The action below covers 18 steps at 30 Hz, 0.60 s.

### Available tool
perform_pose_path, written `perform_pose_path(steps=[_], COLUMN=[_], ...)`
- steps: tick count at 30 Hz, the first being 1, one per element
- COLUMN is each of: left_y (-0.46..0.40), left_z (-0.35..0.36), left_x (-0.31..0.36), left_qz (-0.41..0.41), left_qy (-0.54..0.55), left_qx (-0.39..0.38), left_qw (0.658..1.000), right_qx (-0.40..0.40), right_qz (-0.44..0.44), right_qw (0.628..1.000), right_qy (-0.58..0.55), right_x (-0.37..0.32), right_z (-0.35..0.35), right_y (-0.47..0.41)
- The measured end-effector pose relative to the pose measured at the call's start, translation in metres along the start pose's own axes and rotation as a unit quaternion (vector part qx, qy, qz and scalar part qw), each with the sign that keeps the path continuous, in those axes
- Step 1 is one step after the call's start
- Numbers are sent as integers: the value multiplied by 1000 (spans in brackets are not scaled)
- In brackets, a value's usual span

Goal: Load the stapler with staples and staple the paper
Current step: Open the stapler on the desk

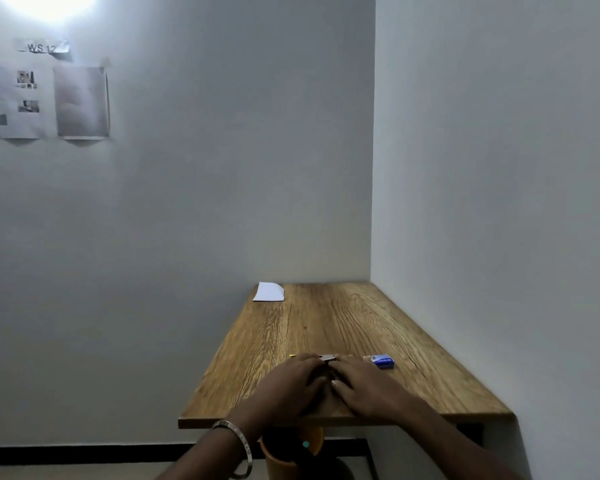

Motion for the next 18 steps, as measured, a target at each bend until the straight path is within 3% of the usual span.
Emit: perform_pose_path(steps=[18], left_y=[0], left_z=[-7], left_x=[-10], left_qz=[-3], left_qy=[39], left_qx=[69], left_qw=[997], right_qx=[36], right_qz=[18], right_qw=[999], right_qy=[3], right_x=[-3], right_z=[-6], right_y=[0])
Point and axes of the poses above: each hand's wrist, its own y-axis away from the middle knuckle, its own z-axis out of the palm, x = y × z, the point moved 3 cm from there along -y, towards the middle knuckle, and after that the axes turned 14 degrees about x, right-handed, at the moved point
